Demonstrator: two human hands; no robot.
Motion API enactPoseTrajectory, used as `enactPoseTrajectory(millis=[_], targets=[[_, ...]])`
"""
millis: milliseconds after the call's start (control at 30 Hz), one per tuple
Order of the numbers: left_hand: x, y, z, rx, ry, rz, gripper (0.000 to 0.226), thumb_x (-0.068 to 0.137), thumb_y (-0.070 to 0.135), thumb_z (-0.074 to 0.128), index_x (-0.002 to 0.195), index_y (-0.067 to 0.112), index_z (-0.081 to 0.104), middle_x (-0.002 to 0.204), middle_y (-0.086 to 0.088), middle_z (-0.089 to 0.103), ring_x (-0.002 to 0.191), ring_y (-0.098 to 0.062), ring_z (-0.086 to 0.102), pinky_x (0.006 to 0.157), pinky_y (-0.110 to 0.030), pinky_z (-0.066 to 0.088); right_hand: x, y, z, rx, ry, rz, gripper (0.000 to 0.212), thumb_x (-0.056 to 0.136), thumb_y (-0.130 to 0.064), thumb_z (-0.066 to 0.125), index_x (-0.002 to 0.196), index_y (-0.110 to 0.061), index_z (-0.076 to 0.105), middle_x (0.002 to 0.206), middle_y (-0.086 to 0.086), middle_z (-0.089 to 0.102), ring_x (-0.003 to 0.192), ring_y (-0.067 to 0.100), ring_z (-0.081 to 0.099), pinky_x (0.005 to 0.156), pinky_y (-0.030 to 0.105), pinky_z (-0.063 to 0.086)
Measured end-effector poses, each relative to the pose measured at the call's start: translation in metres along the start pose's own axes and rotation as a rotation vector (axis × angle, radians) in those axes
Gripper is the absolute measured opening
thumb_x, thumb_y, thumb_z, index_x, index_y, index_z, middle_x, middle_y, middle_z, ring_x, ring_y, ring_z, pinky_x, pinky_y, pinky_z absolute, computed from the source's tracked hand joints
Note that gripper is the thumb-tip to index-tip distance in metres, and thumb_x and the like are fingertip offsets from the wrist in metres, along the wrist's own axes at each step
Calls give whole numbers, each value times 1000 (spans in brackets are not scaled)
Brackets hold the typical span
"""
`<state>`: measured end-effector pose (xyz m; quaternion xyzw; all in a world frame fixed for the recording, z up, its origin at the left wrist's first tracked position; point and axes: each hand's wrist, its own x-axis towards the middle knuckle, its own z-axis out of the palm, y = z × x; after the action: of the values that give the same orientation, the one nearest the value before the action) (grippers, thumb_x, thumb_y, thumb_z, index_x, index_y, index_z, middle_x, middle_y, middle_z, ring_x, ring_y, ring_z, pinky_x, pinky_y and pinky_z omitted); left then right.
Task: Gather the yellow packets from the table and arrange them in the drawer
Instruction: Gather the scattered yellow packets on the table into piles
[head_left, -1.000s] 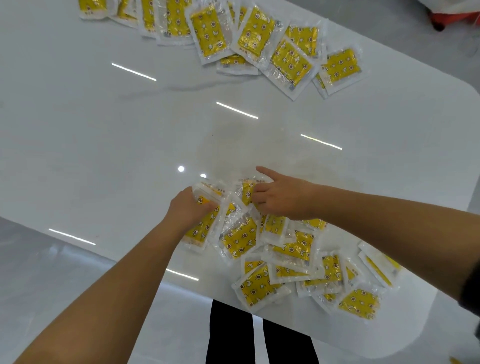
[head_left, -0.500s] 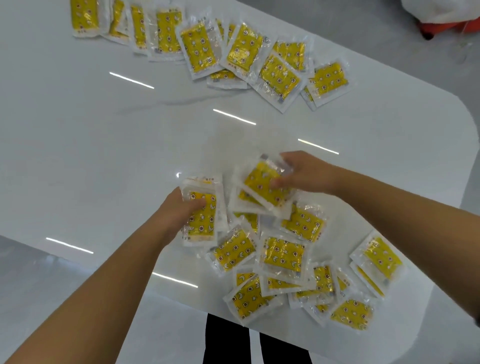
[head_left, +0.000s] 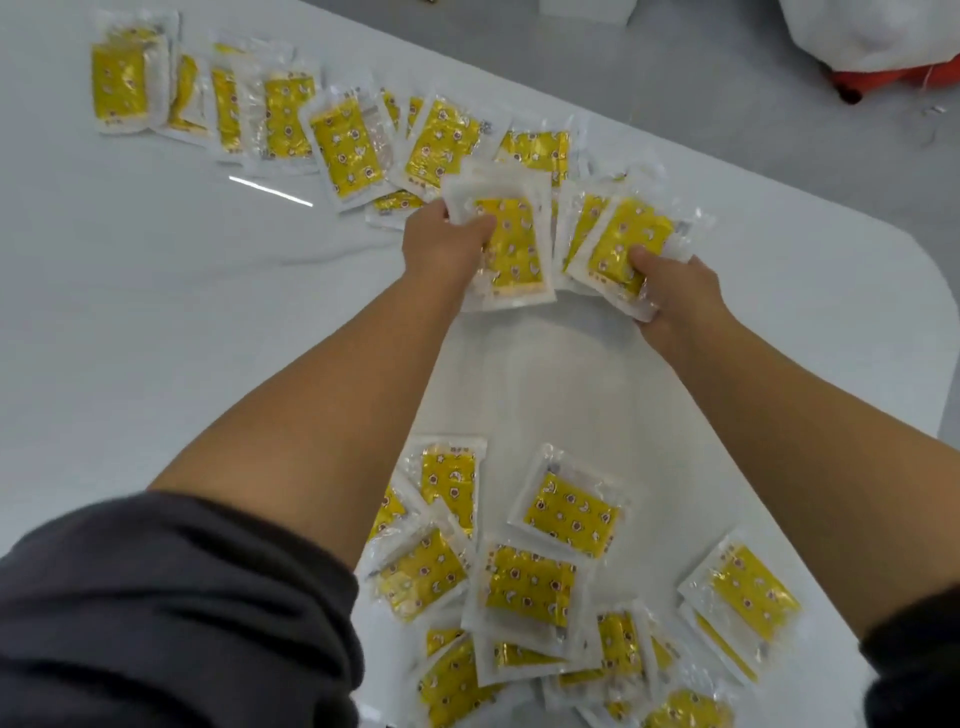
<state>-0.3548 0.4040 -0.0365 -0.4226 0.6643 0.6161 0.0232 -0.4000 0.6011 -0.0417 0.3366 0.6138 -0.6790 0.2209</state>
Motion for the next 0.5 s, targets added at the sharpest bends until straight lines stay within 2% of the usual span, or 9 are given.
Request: enactPoseTrajectory(millis=[67,100,167,233,367,500], targets=[[16,10,10,24,11,38,9,82,20,68,87,13,64,87,-5,67,82,-21,66,74,-36,56,11,-11,9,34,-23,-15,17,86,-10,69,95,-20,59,101,3,69,88,20,70,65,38,60],[23,11,14,46,12,27,10,82,20,68,82,11,64,90,-10,68,83,-25,68,74,-40,58,16,-14,13,-44,-2,-15,16,85,-13,70,93,-19,58,101,4,68,85,20,69,60,35,60],[27,6,17,125,-6,-49,13,83,14,66,74,11,58,91,-18,68,80,-33,70,70,-47,59,24,-12,14,-344,61,-6,18,82,-19,72,86,-16,55,102,10,66,77,22,66,49,29,57],[27,-3,19,198,-18,-120,11,84,10,66,78,6,58,87,-22,69,75,-35,71,69,-47,60,29,-4,12,-579,84,-19,20,78,-26,71,80,-15,53,99,15,68,71,26,68,51,31,57],[19,-14,21,177,-43,-159,20,85,5,66,69,8,55,70,-16,65,66,-30,68,72,-45,60,28,4,6,-713,26,-66,17,85,-26,61,79,-10,57,79,14,72,41,17,64,40,21,48],[2,-19,15,184,-43,-135,14,87,13,66,76,10,57,72,-10,66,63,-24,69,71,-41,60,12,9,-1,-940,-42,-46,32,91,-39,53,89,-8,59,65,4,69,35,11,60,35,13,38]])
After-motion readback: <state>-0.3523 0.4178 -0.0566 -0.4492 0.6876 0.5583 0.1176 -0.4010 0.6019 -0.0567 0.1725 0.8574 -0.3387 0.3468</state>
